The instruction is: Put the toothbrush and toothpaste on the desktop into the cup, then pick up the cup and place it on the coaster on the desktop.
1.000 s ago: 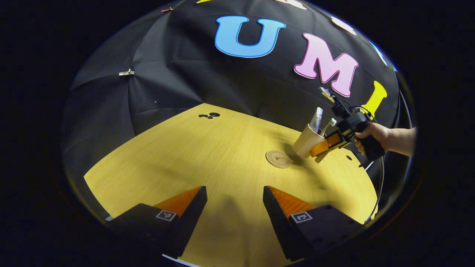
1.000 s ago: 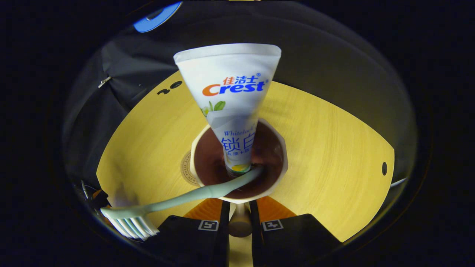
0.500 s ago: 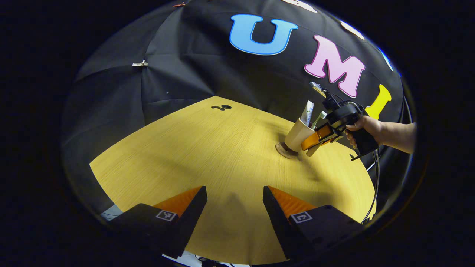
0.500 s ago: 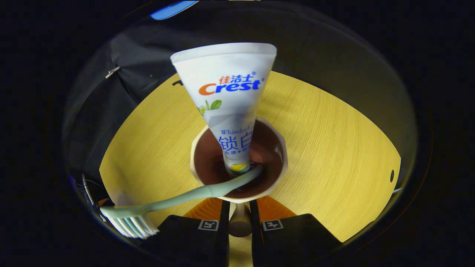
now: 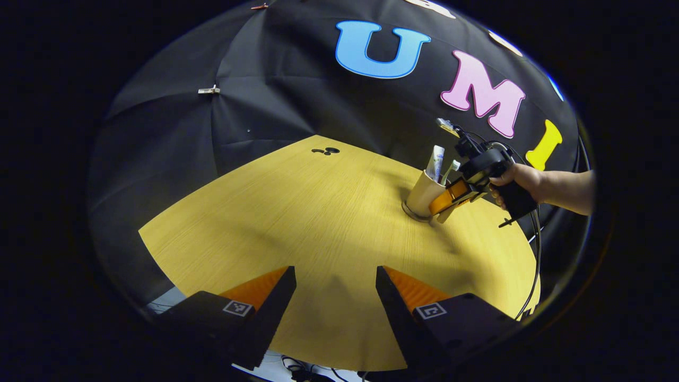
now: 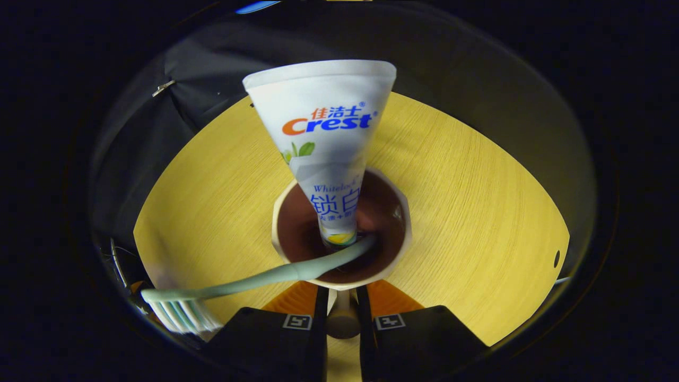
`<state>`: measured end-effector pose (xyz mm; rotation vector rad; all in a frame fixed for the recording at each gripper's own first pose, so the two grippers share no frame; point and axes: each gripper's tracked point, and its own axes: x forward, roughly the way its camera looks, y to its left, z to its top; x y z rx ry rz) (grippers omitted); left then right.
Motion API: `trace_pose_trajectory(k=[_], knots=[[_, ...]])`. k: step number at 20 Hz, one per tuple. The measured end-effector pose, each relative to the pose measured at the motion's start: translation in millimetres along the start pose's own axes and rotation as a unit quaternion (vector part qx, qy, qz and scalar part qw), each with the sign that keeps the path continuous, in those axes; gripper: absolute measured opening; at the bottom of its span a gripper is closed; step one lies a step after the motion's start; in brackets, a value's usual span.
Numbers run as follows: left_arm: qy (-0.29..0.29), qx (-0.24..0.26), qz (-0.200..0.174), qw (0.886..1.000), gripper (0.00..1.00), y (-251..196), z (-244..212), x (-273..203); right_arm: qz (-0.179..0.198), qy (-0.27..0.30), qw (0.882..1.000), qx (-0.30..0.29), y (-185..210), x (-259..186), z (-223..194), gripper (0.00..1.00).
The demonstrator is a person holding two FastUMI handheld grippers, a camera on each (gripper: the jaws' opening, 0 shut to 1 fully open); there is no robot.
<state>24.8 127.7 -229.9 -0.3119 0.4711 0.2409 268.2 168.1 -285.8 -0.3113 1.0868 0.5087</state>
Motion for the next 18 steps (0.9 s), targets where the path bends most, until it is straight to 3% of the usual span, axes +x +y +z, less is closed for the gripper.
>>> trace_pose_trajectory(k=[5, 7, 9, 10, 12, 13, 16, 18], knots=[[0.002, 0.004, -0.004, 1.0, 0.96, 3.6, -1.3, -15.8, -0.001, -0.015, 1.0, 0.013, 7.1, -16.3, 4.9, 0.33], [0.002, 0.004, -0.006, 1.0, 0.96, 3.6, 1.1, -23.4, 0.003, -0.024, 0.999, 0.025, 9.5, -28.6, 7.4, 0.52], [0.0, 0.004, -0.01, 1.0, 0.96, 2.7, 3.6, -32.9, 0.005, -0.032, 0.999, 0.036, 14.5, -42.5, 3.0, 0.63], [-0.002, 0.005, -0.013, 1.0, 0.96, 2.0, 4.2, -39.6, 0.007, -0.036, 0.998, 0.043, 17.6, -51.9, 1.1, 0.73], [-0.003, 0.006, -0.021, 1.0, 0.96, -0.8, 6.0, -50.2, 0.012, -0.047, 0.997, 0.059, 24.9, -70.6, -4.6, 0.8], [-0.005, 0.005, -0.028, 1.0, 0.96, -3.1, 8.3, -55.9, 0.012, -0.055, 0.996, 0.069, 26.8, -81.6, -8.3, 0.91], [-0.006, 0.008, -0.053, 0.999, 0.96, -14.1, 9.9, -71.8, 0.017, -0.091, 0.99, 0.106, 36.2, -125.3, -20.2, 1.0], [-0.004, 0.021, -0.068, 0.997, 0.96, -21.3, 9.0, -79.8, 0.006, -0.12, 0.985, 0.122, 35.8, -153.6, -31.6, 0.98]])
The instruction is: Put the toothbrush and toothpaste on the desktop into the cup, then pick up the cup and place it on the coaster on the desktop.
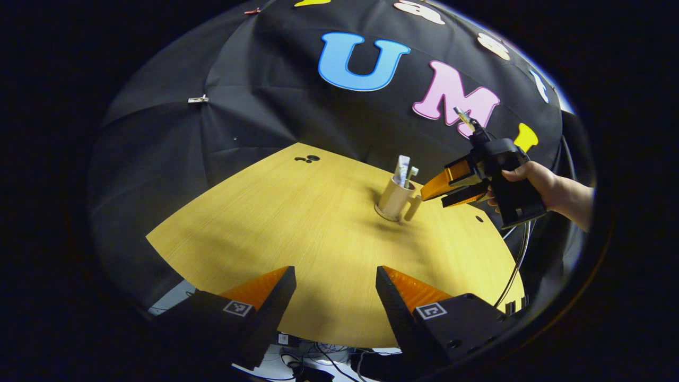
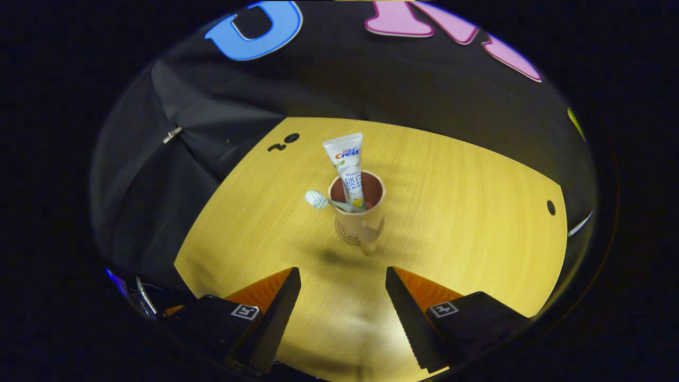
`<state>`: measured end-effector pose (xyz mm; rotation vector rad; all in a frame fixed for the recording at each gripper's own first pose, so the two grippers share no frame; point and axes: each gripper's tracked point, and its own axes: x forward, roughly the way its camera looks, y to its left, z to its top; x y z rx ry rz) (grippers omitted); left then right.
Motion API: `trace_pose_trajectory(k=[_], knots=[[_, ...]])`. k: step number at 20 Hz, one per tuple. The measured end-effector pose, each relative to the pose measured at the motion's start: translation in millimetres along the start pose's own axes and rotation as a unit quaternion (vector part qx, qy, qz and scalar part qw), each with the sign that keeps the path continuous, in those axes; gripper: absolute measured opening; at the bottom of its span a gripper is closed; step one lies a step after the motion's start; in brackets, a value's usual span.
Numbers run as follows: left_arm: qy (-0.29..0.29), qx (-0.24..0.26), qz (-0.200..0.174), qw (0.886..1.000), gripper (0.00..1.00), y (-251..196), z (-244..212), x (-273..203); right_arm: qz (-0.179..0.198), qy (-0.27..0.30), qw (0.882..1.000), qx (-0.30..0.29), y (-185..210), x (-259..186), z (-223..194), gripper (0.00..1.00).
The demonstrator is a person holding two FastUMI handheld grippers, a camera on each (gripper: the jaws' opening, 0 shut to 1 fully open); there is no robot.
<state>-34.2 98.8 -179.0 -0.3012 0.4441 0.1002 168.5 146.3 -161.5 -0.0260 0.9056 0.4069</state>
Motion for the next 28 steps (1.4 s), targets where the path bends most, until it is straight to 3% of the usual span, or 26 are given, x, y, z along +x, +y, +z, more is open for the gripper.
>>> trace_pose_trajectory(k=[7, 17, 23, 28], knots=[[-0.04, 0.053, -0.045, 0.997, 0.95, -38.9, 31.5, -30.8, -0.062, -0.133, 0.989, 0.033, -17.4, -122.1, -31.9, 0.99], [-0.157, 0.136, -0.122, 0.97, 0.96, -127.6, 95.9, -102.1, -0.15, -0.301, 0.938, 0.078, -7.9, -270.4, -108.9, 0.98], [-0.177, 0.161, -0.168, 0.956, 0.96, -160.5, 87.7, -127.4, -0.189, -0.347, 0.912, 0.105, -4.8, -286.6, -136.5, 0.98], [-0.167, 0.167, -0.174, 0.956, 0.96, -157.3, 77.9, -123.1, -0.183, -0.338, 0.918, 0.101, 2.0, -277.1, -146.3, 0.98]])
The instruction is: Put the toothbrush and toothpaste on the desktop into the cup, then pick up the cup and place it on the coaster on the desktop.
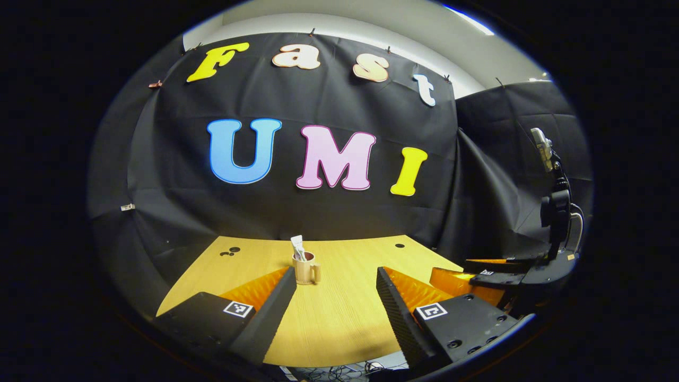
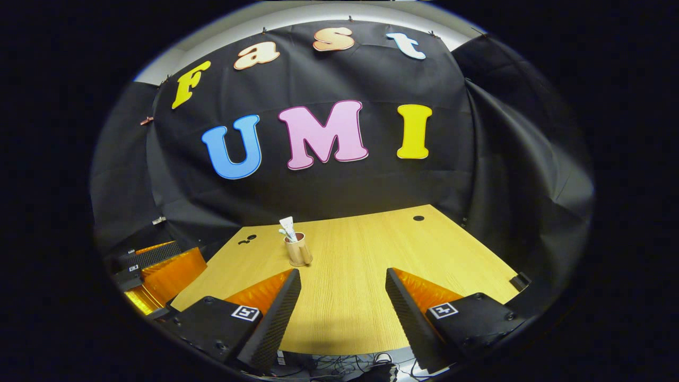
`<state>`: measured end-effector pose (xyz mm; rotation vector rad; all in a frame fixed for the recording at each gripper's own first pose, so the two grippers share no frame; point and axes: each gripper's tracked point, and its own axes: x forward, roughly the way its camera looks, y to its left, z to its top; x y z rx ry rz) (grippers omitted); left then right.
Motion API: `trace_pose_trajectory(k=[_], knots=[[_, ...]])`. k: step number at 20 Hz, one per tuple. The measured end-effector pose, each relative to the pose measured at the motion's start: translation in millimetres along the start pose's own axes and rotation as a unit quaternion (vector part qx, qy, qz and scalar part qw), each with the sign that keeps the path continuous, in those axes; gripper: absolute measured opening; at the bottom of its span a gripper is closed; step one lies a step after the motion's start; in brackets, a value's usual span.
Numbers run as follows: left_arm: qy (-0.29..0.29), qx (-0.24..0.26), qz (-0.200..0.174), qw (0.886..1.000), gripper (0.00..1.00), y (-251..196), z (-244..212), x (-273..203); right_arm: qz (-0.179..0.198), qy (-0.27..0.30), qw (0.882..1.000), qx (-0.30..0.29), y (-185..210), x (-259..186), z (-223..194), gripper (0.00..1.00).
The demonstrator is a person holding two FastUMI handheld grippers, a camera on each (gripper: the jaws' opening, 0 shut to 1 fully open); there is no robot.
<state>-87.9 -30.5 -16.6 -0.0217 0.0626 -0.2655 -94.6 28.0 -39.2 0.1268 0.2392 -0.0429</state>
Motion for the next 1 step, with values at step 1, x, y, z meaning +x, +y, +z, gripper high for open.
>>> trace_pose_trajectory(k=[1], knots=[[0.002, -0.001, 0.001, 1.0, 0.96, 1.8, 0.0, 1.3, 0.004, 0.004, 1.0, -0.002, 2.8, 1.0, -2.0, 0.98]])
